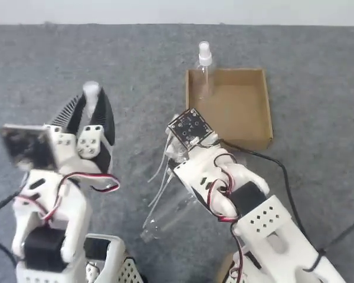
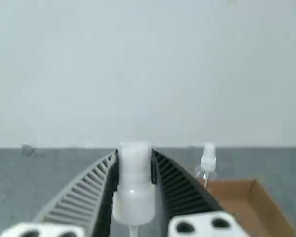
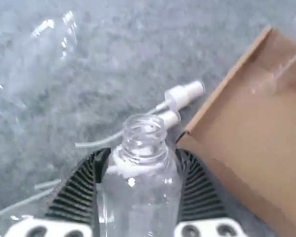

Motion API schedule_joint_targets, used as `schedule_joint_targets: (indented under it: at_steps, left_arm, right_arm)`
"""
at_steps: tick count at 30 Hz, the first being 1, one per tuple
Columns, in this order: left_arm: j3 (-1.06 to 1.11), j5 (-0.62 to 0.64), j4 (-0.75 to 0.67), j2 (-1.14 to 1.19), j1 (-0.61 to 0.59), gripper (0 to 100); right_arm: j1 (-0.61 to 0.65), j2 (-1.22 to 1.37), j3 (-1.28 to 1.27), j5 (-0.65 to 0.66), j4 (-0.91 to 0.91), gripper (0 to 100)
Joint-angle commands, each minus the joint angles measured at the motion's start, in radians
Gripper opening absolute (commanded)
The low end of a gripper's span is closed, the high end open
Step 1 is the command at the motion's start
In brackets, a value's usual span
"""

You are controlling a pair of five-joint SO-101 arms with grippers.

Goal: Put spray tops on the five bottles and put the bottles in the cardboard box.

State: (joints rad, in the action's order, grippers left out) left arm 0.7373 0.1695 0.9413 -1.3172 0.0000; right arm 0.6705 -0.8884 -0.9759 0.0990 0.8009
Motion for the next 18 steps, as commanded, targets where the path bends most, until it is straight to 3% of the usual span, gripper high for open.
schedule_joint_targets:
  at_steps: [1,8,18]
  left_arm:
    - [-0.070,0.044,-0.114,-0.009,0.003,1]
    - [-0.094,0.097,-0.232,-0.011,-0.003,1]
    - [-0.165,0.157,-0.302,0.072,0.003,1]
  right_arm:
    - [0.042,-0.038,0.006,-0.006,-0.097,0.6]
    - [0.067,-0.027,0.041,-0.005,-0.249,0.6]
    - [0.321,-0.025,0.038,-0.011,-0.348,0.6]
